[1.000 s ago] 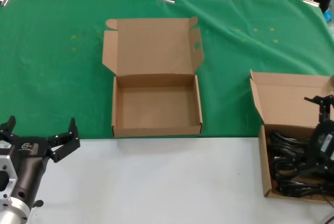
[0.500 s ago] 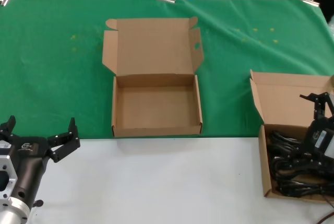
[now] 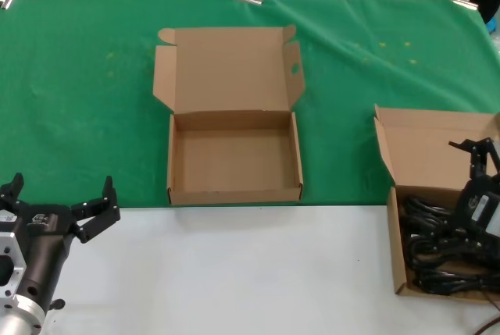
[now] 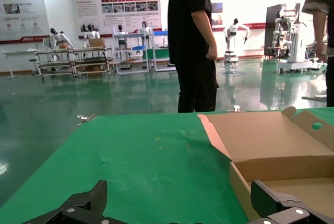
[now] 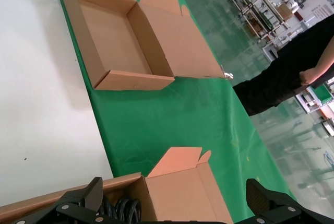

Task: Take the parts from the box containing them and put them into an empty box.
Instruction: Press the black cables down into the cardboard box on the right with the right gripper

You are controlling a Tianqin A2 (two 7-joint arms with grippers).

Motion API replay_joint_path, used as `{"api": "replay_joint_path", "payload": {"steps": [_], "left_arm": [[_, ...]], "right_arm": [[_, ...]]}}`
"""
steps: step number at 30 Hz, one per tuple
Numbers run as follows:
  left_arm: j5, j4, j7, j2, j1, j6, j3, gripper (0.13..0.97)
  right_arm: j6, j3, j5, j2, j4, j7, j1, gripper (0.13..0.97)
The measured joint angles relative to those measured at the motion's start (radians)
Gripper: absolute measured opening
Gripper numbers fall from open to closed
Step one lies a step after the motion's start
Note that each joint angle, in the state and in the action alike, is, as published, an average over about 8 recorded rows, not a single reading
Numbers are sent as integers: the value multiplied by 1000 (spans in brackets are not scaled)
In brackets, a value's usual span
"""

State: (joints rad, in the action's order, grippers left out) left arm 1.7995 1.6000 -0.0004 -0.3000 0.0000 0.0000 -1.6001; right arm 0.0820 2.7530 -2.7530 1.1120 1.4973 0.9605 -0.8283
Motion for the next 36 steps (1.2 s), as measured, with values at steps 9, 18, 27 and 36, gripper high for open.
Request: {"api": "replay_joint_path", "payload": {"steps": [9,18,27,36], "left_arm": [[0,0,0,0,0,0,0,966],[0,0,0,0,0,0,0,966],[0,0,0,0,0,0,0,966],[0,0,0,0,0,0,0,966]], "right_arm": [[0,0,0,0,0,2,0,966],[-18,0,1,12,1,39,3,966],[-158,0,205,25,-49,-109,-7,966],[-415,0,612,21,-142,-411,-90,966]]}}
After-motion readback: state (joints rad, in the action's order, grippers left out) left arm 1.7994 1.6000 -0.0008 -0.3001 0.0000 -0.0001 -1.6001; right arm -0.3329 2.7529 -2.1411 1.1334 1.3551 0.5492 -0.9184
